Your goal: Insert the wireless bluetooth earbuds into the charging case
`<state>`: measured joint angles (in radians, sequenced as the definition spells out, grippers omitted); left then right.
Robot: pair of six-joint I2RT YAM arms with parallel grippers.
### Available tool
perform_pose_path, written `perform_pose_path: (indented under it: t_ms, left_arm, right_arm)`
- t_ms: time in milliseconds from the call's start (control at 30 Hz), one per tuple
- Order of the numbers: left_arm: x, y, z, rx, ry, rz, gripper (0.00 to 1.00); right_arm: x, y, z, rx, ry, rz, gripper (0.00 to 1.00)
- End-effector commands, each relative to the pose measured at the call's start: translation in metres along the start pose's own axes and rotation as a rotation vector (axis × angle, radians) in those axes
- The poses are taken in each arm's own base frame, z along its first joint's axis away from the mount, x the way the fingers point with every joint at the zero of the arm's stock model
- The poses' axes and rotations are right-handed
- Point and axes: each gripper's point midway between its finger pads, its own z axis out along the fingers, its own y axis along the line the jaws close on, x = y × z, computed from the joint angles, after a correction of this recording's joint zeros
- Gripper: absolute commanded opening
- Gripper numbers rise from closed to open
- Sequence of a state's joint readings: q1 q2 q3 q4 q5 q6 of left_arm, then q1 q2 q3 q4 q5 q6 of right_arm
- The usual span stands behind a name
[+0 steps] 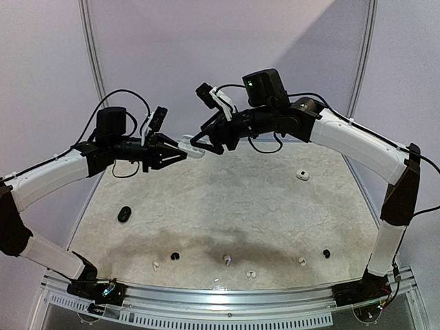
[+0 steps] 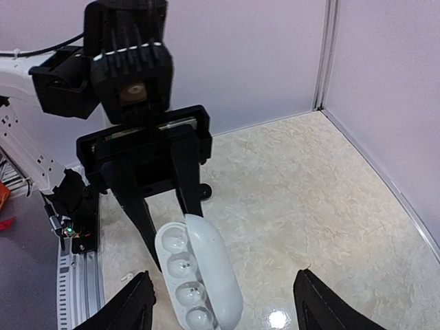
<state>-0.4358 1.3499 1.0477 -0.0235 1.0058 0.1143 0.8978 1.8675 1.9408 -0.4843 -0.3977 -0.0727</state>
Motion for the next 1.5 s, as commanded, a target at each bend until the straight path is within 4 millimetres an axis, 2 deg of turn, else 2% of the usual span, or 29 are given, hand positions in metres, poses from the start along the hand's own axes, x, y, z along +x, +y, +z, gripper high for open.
perform_pose_path:
  t_ms: [0,67,100,167,233,267,500,600,667,700,733,767,933,1033,1100,1267,1333,1467]
  left_arm:
    - [-0.006,0.007,-0.002,-0.071,-0.026,-0.004,0.0]
    - [-0.007,0.011,-0.003,-0.099,-0.034,-0.011,0.0]
    - [-0.007,0.012,-0.003,-0.11,-0.04,-0.016,0.0]
    - [-0.007,0.016,-0.004,-0.136,-0.051,-0.019,0.0]
    - [-0.008,0.019,-0.006,-0.154,-0.063,-0.029,0.0]
    - [-0.009,0.019,-0.006,-0.159,-0.073,-0.029,0.0]
    - [-0.01,0.005,-0.006,-0.127,-0.09,-0.044,0.0]
    - [-0.013,-0.004,-0.006,-0.09,-0.102,-0.07,0.0]
    - [-0.013,-0.012,-0.005,-0.061,-0.121,-0.073,0.0]
    - [-0.013,-0.017,-0.006,-0.051,-0.132,-0.065,0.0]
    - [-0.012,-0.022,-0.007,-0.047,-0.141,-0.053,0.0]
    - [-0.01,-0.026,-0.007,-0.045,-0.143,-0.047,0.0]
    - [0.0,-0.05,-0.008,-0.024,-0.126,-0.064,0.0]
    - [0.004,-0.064,-0.007,0.003,-0.098,-0.099,0.0]
    - [0.007,-0.071,-0.007,0.018,-0.091,-0.098,0.0]
    - [0.016,-0.075,-0.009,0.004,-0.088,-0.074,0.0]
    - [0.017,-0.08,-0.01,0.028,-0.079,-0.082,0.0]
    - [0.022,-0.086,-0.008,0.068,-0.075,-0.088,0.0]
  right_arm:
    - [-0.012,-0.049,-0.033,0.181,-0.031,0.162,0.71]
    - [0.007,-0.078,-0.053,0.327,0.009,0.29,0.7]
    - [0.023,-0.091,-0.062,0.397,0.046,0.342,0.68]
    - [0.06,-0.107,-0.087,0.548,0.121,0.459,0.65]
    - [0.108,-0.113,-0.107,0.684,0.22,0.569,0.63]
    - [0.132,-0.111,-0.114,0.722,0.275,0.609,0.62]
    - [0.261,-0.067,-0.177,0.912,0.513,0.901,0.55]
    - [0.299,-0.039,-0.201,0.951,0.622,0.988,0.52]
    - [0.311,-0.021,-0.21,0.951,0.653,0.989,0.51]
    - [0.323,-0.013,-0.214,0.958,0.679,0.995,0.51]
    - [0.324,-0.008,-0.218,0.952,0.667,1.008,0.5]
    - [0.341,-0.002,-0.223,0.959,0.7,1.023,0.49]
    - [0.383,0.018,-0.228,0.919,0.719,1.094,0.36]
    - [0.392,0.025,-0.223,0.866,0.706,1.112,0.3]
    - [0.397,0.026,-0.222,0.85,0.695,1.109,0.29]
    - [0.404,0.023,-0.196,0.754,0.585,1.111,0.28]
    - [0.411,0.029,-0.19,0.714,0.61,1.125,0.27]
    - [0.426,0.035,-0.19,0.707,0.695,1.116,0.23]
